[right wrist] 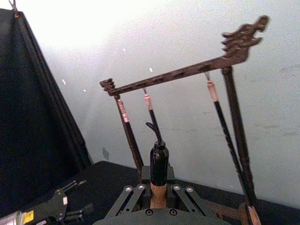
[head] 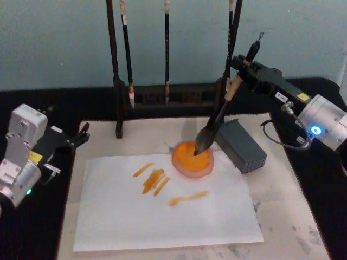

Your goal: Pick up the brush from the inkstone, write on the paper, then place the brush back to its original position.

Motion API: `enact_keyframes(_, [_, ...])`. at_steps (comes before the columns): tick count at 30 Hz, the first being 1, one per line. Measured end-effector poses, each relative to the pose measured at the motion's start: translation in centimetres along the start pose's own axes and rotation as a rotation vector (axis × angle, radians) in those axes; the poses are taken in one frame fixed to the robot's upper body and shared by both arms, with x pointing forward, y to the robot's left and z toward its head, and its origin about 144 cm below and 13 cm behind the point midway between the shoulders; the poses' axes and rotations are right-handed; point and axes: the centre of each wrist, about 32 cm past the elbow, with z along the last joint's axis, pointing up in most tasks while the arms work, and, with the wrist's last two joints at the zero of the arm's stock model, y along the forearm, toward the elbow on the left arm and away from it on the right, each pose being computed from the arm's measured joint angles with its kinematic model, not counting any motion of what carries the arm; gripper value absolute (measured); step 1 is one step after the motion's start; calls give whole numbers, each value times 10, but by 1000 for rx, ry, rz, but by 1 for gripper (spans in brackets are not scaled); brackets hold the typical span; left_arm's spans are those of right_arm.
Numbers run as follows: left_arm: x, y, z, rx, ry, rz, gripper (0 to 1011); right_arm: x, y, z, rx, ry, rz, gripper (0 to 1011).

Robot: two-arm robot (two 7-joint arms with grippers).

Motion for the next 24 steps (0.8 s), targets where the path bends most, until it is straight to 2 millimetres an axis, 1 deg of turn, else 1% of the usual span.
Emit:
enact_keyframes(11, [0, 0, 0, 0, 0, 0, 1001, 2, -6, -5, 24, 70, -39, 177])
enact_keyframes(19, [0, 0, 0, 0, 0, 0, 1001, 8, -9, -13, 72, 200, -80, 177])
enact_keyframes(24, [0, 0, 0, 0, 0, 0, 1001, 14, -11, -24, 101, 317, -118, 177])
